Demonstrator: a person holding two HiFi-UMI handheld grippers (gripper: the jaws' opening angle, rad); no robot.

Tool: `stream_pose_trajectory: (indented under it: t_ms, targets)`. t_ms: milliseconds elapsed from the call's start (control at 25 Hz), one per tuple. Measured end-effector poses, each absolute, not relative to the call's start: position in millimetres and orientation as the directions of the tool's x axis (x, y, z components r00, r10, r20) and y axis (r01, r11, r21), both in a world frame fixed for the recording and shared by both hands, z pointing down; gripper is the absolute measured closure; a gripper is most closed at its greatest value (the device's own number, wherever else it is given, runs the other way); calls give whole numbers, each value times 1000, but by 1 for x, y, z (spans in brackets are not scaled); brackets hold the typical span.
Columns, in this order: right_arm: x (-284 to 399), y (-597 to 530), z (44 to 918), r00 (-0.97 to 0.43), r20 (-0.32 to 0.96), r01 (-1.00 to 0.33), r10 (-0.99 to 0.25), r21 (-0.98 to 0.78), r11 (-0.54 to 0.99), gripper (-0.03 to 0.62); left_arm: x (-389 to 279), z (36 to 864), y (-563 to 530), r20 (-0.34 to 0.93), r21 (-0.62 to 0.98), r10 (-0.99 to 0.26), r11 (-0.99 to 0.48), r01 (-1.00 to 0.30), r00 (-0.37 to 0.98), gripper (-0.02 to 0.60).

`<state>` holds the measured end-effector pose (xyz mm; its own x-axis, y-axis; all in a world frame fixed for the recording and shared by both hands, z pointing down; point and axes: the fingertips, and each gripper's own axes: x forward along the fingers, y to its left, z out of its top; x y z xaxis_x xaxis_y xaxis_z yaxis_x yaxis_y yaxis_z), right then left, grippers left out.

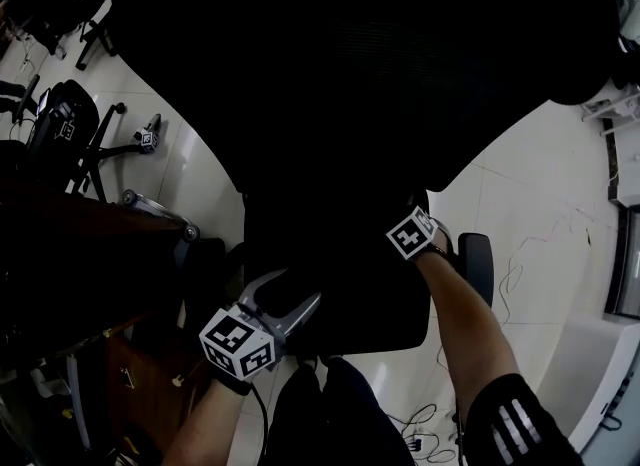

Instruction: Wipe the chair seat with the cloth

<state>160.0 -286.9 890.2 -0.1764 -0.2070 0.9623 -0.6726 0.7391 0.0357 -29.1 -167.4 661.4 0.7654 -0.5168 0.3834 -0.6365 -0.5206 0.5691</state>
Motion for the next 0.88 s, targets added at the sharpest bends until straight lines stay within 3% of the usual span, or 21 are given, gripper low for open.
stream_pose_trajectory:
  t_ms: [160,280,600,880]
  targets:
    - [179,-289,884,-110,972,-693,-208,75,717,554,-26,657,-165,378,568,-513,-529,-631,771,310]
    - [158,-287,871,-176,956,-713,-237,42,700,553,-33,653,-162,376,564,-523,-526,-636,765,310]
    - [-39,-263,828,-526,824,-632,-210,-213,745,553,-83,646,-148,401,538,-581,-477,-695,708,310]
    - [-136,-213,853,-558,823,-498,-102,-234,835,553,-101,654,-126,411,545,-596,-446,-710,690,310]
